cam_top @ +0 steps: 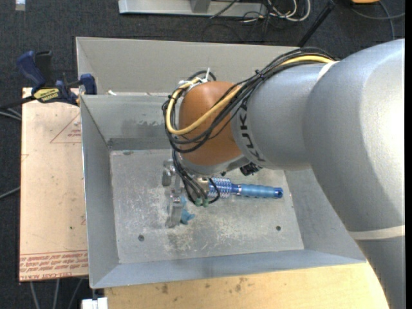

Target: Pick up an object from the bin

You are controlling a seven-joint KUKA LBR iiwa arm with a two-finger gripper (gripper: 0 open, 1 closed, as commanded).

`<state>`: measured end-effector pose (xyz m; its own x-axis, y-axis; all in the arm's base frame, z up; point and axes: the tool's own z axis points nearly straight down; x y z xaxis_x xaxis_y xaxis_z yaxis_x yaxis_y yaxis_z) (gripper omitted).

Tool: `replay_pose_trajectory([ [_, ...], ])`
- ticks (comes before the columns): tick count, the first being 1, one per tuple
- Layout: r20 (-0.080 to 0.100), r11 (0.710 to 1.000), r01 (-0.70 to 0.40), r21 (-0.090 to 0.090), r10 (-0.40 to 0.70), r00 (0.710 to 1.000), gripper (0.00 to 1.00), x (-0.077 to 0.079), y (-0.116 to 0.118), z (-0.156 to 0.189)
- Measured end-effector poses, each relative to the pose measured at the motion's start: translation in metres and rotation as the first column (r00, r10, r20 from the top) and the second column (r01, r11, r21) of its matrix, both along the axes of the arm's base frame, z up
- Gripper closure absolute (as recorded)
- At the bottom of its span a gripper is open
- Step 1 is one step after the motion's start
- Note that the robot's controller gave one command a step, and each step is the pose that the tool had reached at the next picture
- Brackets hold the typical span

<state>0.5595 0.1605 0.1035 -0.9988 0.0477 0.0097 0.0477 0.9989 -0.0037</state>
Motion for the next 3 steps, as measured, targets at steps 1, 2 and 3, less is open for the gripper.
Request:
replay_pose_trajectory([
  [1, 0.009, 0.964, -0.266, 0.003, 0.266, 0.964, 0.00, 0.007, -0.066, -0.034],
  [2, 0.010, 0.974, -0.225, 0.005, 0.225, 0.974, 0.00, -0.010, -0.039, -0.034],
  [3, 0.011, 0.975, -0.221, 0.005, 0.221, 0.975, 1.00, -0.009, -0.041, -0.033],
])
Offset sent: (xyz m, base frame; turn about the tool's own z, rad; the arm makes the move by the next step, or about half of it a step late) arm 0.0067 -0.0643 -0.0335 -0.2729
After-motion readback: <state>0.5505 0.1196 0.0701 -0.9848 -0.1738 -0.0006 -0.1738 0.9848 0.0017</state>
